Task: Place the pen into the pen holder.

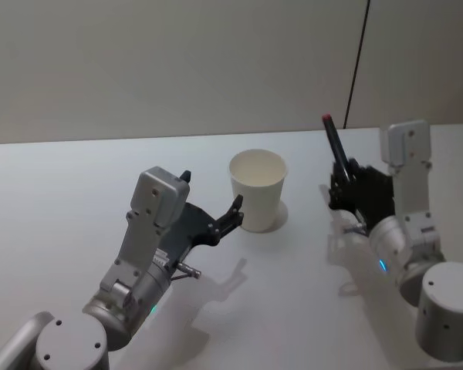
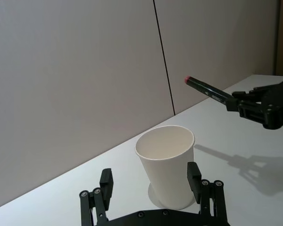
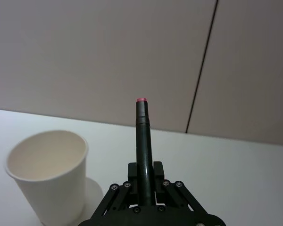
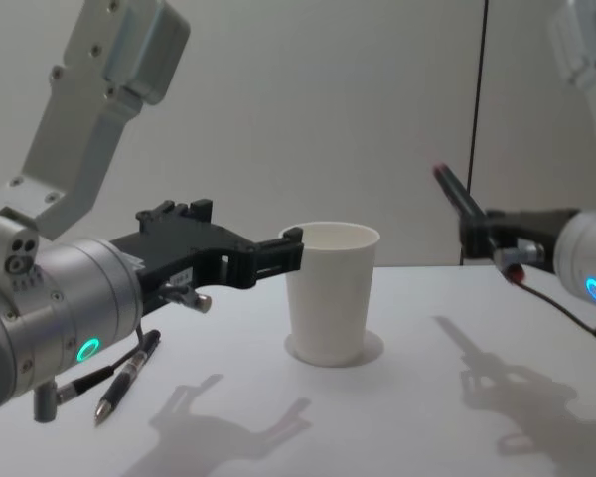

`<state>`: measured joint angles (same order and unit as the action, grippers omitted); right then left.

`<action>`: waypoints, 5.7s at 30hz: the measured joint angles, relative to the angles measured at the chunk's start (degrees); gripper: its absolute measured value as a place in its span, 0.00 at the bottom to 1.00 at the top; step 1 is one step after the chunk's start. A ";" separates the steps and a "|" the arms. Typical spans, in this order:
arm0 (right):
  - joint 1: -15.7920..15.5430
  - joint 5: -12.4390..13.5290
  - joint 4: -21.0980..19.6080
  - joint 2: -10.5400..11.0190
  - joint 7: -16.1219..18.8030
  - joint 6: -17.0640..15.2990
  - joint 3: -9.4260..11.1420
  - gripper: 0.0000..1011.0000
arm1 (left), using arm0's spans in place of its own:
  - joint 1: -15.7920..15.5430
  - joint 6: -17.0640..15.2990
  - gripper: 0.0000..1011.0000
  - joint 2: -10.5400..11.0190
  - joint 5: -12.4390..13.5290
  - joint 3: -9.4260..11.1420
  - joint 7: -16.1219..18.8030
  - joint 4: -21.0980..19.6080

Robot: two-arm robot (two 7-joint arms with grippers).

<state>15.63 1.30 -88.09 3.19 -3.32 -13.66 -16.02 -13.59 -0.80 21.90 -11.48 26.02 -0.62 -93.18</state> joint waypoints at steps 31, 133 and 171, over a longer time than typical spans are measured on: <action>12.54 -11.20 16.81 -3.70 17.80 23.44 -2.26 0.18 | 0.00 0.00 0.99 0.00 0.00 0.00 0.00 0.00; -3.83 -7.56 -1.23 1.66 -2.48 20.07 -3.30 0.99 | 0.00 0.00 0.99 0.00 0.00 0.00 0.00 0.00; -11.56 -5.22 -9.33 4.25 -7.90 17.63 -3.14 0.99 | 1.02 -3.73 0.99 1.19 -1.23 -1.47 2.59 -1.37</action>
<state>4.07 -3.91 -97.41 7.44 -11.23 3.97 -19.17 -12.57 -4.53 23.09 -12.71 24.56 1.96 -94.55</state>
